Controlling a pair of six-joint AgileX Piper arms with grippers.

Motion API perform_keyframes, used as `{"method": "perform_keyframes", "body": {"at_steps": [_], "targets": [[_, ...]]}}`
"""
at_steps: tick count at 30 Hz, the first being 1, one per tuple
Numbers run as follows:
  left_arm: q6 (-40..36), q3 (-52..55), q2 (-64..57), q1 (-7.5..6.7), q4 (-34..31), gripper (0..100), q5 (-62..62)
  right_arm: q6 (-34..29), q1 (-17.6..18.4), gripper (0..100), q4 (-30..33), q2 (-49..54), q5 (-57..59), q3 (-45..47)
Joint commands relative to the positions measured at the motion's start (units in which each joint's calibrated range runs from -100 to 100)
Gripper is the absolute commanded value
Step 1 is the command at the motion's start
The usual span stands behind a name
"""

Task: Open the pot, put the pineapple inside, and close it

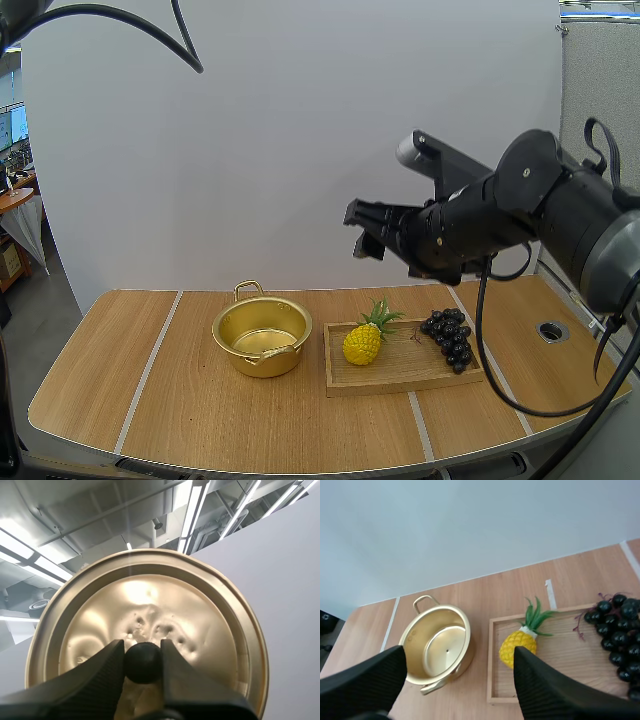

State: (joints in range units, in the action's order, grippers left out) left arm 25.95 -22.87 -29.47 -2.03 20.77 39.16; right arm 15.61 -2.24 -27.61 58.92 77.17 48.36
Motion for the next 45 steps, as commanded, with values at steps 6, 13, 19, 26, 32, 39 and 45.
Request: {"method": "perform_keyframes", "body": {"at_steps": [6, 13, 19, 26, 32, 39, 45], "targets": [[-0.66, -0.57, -0.50, -0.16, -0.22, 0, -2.46, -2.57, 2.71, 100, 9.10, -1.36, -2.10, -4.61], [-0.66, -0.57, -0.50, -0.16, -0.22, 0, -2.46, -16.02, 9.13, 100, 22.53, -7.10, -2.61, -4.61], [-0.66, -0.57, -0.50, -0.16, -0.22, 0, -2.46, -25.52, 13.23, 100, 31.01, -15.02, -3.96, -4.61], [-0.66, -0.57, -0.50, -0.16, -0.22, 0, -2.46, -34.21, 14.73, 100, 36.89, -24.50, -5.58, -4.61], [-0.66, -0.57, -0.50, -0.16, -0.22, 0, -2.46, -39.44, 14.73, 100, 42.15, -29.87, -7.90, -4.74], [-0.66, -0.57, -0.50, -0.16, -0.22, 0, -2.46, -45.01, 14.73, 100, 43.87, -35.50, -8.65, -7.10], [-0.66, -0.57, -0.50, -0.16, -0.22, 0, -2.46, -48.71, 14.73, 100, 43.87, -41.88, -7.28, -11.00]]}}
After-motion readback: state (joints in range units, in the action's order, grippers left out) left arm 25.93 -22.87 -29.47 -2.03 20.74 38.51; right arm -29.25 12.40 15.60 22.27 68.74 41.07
